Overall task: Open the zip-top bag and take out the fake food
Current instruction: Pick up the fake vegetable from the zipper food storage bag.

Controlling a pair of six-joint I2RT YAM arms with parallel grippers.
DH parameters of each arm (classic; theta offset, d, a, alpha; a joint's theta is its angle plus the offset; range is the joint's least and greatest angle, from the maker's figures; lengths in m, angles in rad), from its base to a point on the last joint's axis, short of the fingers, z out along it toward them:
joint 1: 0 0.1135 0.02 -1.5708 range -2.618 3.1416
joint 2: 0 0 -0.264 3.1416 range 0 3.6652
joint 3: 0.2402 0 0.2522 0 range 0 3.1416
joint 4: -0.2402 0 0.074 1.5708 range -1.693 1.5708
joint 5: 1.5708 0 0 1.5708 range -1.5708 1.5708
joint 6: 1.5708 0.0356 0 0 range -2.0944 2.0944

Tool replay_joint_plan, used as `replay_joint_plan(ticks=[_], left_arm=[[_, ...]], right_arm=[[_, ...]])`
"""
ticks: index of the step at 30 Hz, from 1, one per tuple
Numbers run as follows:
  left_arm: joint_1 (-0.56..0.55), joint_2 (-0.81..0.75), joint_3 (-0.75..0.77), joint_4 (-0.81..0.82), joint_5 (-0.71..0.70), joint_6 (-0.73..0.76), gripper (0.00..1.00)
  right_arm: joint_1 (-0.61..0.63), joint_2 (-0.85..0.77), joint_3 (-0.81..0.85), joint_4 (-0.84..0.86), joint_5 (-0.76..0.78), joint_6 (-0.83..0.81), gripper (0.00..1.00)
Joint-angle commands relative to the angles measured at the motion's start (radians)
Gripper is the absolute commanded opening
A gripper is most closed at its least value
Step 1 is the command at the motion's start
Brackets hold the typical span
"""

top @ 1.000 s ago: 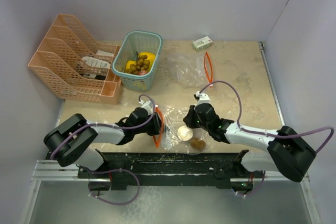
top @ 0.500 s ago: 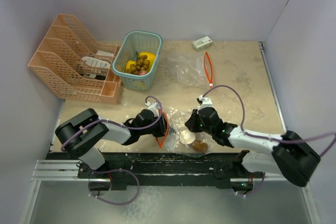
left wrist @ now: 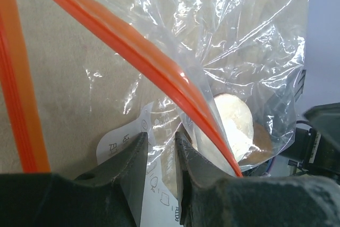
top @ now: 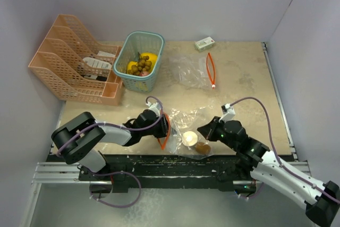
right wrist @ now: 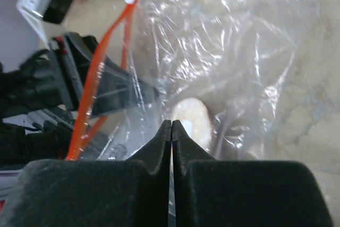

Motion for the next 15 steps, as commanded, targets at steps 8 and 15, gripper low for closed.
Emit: replay_joint_plan(ticks=[8,15], left_arm=[[-0.006,-0.074,0.058,-0.058,-0.039,0.033,0.31],[-0.044,-0.015,0.031,0.034,-0.051,-0.019,0.32]], right_arm=[[-0.002,0.051,-0.253,0.129,-0.109,0.321,0.0],[-0.004,0.307,-0.22,0.327,-0.105,0.296,0.0]])
